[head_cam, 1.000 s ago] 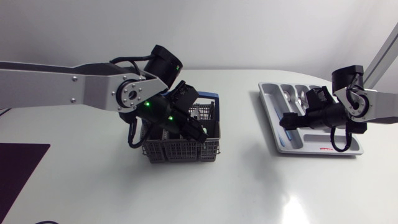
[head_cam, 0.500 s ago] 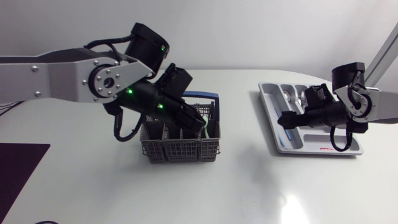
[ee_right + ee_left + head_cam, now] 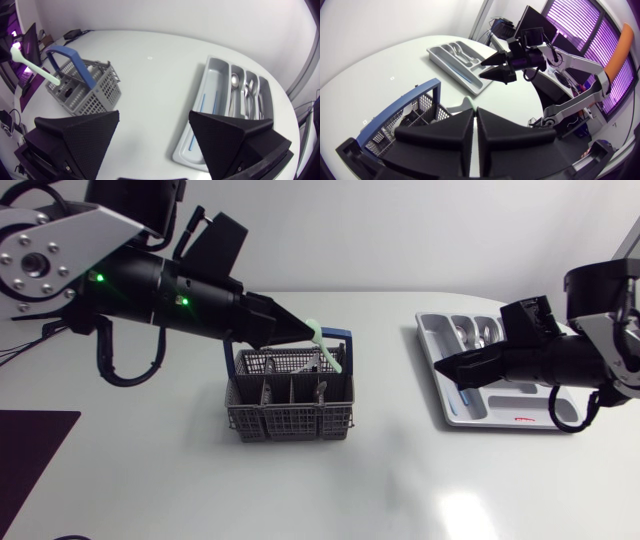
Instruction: Unload the cutlery basket into the drawer organizer.
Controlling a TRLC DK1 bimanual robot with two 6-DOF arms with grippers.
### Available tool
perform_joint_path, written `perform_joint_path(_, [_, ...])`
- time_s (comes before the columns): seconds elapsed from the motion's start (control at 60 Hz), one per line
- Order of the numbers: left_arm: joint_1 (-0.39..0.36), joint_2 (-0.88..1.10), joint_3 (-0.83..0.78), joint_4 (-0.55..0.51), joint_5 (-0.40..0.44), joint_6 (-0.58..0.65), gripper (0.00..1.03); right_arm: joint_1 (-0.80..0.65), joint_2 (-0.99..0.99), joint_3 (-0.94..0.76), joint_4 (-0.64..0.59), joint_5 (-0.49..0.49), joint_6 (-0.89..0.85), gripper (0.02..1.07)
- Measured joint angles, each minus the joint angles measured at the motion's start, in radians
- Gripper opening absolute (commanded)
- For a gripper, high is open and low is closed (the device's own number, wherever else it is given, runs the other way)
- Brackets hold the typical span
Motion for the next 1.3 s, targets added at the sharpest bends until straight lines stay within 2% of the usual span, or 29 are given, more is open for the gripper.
perform_joint_path(0.167, [-0.009, -0.028, 0.0, -0.004, 0.024, 0.002, 0.04, 0.082, -0.175, -0.025, -0.08, -0.046, -0.043, 1.02])
perform_joint_path(0.4, [-0.088, -0.018, 0.0, -0.007, 0.028, 0.028, 0.04, 0.28, -0.332, -0.064, -0.159, -0.052, -0.096, 1.02])
perform_joint_path(0.5, [-0.123, 0.01, 0.0, -0.013, 0.028, 0.043, 0.04, 0.354, -0.344, -0.073, -0.16, -0.053, -0.113, 1.01])
perform_joint_path(0.583, [-0.147, 0.034, 0.0, -0.03, 0.029, 0.058, 0.04, 0.388, -0.344, -0.08, -0.158, -0.069, -0.132, 0.97])
perform_joint_path(0.867, [-0.19, 0.079, 0.002, -0.08, 0.028, 0.111, 0.04, 0.412, -0.308, -0.086, -0.146, -0.151, -0.202, 0.92])
perform_joint_path(0.95, [-0.199, 0.084, 0.002, -0.082, 0.032, 0.119, 0.04, 0.427, -0.288, -0.086, -0.143, -0.157, -0.219, 0.87])
perform_joint_path(1.033, [-0.207, 0.086, 0.003, -0.087, 0.045, 0.133, 0.04, 0.444, -0.266, -0.086, -0.123, -0.16, -0.227, 0.86])
perform_joint_path(1.3, [-0.215, 0.097, 0.011, -0.101, 0.054, 0.145, 0.04, 0.475, -0.211, -0.087, -0.065, -0.172, -0.256, 0.51])
